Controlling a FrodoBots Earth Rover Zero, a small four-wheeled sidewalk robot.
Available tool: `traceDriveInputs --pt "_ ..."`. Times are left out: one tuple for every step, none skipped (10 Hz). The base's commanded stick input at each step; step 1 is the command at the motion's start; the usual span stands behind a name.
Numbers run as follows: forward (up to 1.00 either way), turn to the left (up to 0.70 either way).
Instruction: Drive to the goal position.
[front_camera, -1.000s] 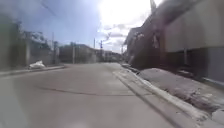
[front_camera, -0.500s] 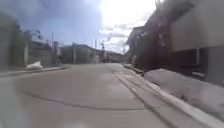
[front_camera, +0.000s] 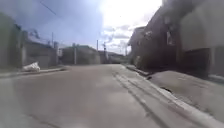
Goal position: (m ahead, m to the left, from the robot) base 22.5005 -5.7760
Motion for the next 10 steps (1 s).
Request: traceDriveInputs --pt "1.00 0.00" --pt "1.00 0.00" --pt "1.00 0.00" --pt "1.00 0.00" --pt "1.00 0.00" --pt "1.00 0.00" --pt "1.00 0.00" --pt "1.00 0.00" --pt "1.00 -0.17" --pt "1.00 -0.33"
